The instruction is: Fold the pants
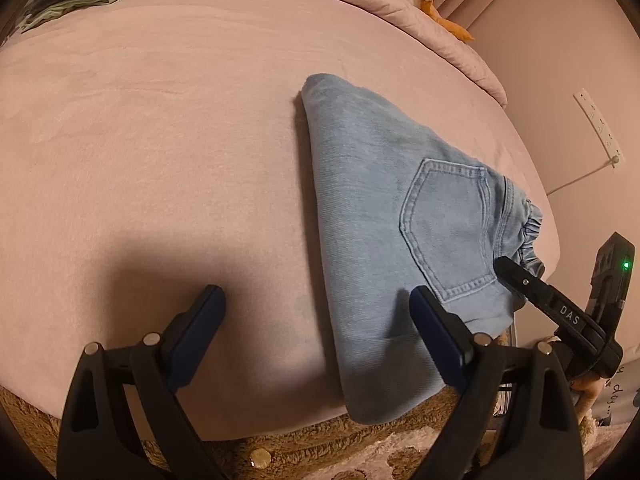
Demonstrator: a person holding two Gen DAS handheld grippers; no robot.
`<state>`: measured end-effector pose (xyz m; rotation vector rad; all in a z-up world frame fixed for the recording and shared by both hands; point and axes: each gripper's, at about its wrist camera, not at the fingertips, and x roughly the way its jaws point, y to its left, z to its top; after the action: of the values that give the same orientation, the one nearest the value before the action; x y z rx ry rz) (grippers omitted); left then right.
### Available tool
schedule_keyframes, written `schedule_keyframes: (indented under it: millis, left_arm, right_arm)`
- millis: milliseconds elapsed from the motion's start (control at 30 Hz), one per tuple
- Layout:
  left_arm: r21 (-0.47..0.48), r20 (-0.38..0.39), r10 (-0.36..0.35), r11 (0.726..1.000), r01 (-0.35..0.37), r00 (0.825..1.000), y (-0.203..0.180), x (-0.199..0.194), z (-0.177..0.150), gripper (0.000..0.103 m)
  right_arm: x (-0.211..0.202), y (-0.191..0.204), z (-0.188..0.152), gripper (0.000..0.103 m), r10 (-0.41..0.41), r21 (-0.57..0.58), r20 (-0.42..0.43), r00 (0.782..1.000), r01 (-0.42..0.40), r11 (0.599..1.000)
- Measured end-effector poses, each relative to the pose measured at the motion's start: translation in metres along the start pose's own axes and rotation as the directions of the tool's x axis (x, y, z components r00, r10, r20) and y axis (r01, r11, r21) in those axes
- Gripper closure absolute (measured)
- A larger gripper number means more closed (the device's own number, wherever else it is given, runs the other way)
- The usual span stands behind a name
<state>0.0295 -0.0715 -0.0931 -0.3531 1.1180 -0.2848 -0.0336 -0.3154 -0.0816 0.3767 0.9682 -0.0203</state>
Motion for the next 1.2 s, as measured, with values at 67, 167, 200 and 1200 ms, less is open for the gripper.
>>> schedule_keyframes:
  millis: [67, 167, 200, 1200]
  left_arm:
    - [0.012, -0.001, 0.006, 1.000, -0.006, 1.000, -0.0005, 0.0018, -0.0004, 0.010]
    - [0.015, 0.002, 0.007, 1.000, -0.007, 1.000, 0.0005, 0.0025, -0.0014, 0.010]
    - [0.014, 0.002, 0.004, 1.000, -0.004, 1.000, 0.0003, 0.0034, -0.0013, 0.010]
    - [0.024, 0.013, 0.003, 1.000, -0.003, 1.000, -0.0079, 0.0060, -0.0036, 0.006]
  right_arm:
    - [0.0021, -0.0018, 0.0021, 0.042, 0.000, 0.010, -0.004, 1.000, 0.000, 1.000]
    - [0.0069, -0.0042, 0.0026, 0.037, -0.001, 0.026, -0.016, 1.000, 0.001, 1.000]
    - [0.0071, -0.0060, 0.0021, 0.037, 0.008, 0.035, -0.015, 1.000, -0.007, 0.999]
    - [0.0025, -0.0084, -0.0031, 0.034, 0.012, 0.022, -0.006, 1.000, -0.012, 1.000]
